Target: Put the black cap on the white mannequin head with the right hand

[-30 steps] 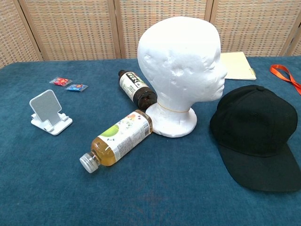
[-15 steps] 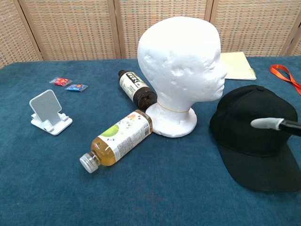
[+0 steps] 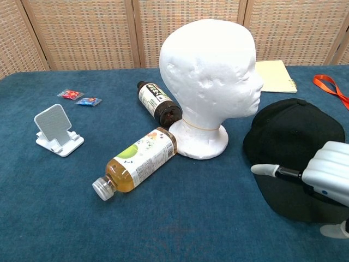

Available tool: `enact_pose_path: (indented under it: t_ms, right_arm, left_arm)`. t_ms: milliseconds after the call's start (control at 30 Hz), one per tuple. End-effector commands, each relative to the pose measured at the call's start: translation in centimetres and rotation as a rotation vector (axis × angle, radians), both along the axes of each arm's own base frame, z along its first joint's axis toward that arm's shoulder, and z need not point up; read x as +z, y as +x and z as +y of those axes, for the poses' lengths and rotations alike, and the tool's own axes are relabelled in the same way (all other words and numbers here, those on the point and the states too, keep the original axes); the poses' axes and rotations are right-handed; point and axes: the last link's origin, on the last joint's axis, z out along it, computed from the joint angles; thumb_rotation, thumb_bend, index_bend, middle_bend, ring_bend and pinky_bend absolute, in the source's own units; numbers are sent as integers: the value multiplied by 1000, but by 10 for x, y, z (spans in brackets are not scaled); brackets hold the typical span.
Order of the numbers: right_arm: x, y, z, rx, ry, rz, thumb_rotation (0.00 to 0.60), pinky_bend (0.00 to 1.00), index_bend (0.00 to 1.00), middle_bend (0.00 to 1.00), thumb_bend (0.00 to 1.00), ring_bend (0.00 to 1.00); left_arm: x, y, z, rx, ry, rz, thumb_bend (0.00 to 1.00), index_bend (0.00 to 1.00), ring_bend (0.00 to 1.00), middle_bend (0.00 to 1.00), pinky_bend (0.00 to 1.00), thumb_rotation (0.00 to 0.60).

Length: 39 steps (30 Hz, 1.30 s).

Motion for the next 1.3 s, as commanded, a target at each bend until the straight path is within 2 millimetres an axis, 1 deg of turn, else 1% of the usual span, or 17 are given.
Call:
enact_pose_path:
  t_ms: [33,300,433,533,600,733,800,900,1033,1300]
  right_arm:
    - [-8,-2,-5,0,-10,26,600,1000,96,961,0,1000]
    - [-21,0,-3,3,-8,35,600,1000,107,963,1,1000]
    - [-23,1,-9,54,-56,63,600,1000,118,964,68,1000]
    - [-24,-2,-12,76,-93,85,600,1000,119,965,122,1000]
    - [-25,-5,-12,87,-111,98,600,1000,125,968,185,1000]
    - [-25,-7,-11,102,-137,100,600,1000,152,975,448,1000]
    - [-22,-7,-11,121,-157,94,600,1000,159,977,526,1000]
    - [-18,-8,-11,137,-180,83,600,1000,164,980,598,1000]
    - [-5,-10,-16,167,-264,70,600,1000,175,981,611,1000]
    - [26,-25,-42,107,-444,39,600,1000,180,980,609,1000]
  left_arm:
    - [1,0,0,-1,-1,-2,0,0,0,0,0,600]
    - [3,-2,0,5,6,-9,0,0,0,0,0,600]
    - [5,-3,0,10,12,-13,0,0,0,0,0,600]
    - [5,-3,0,12,13,-14,0,0,0,0,0,600]
    - [5,-4,0,13,13,-13,0,0,0,0,0,600]
    - [5,-4,0,12,11,-12,0,0,0,0,0,600]
    - [5,-4,0,13,12,-12,0,0,0,0,0,600]
    - [5,-3,0,12,11,-12,0,0,0,0,0,600]
    - [5,-3,0,10,9,-12,0,0,0,0,0,600]
    - [6,-3,-1,7,14,-15,0,0,0,0,0,600]
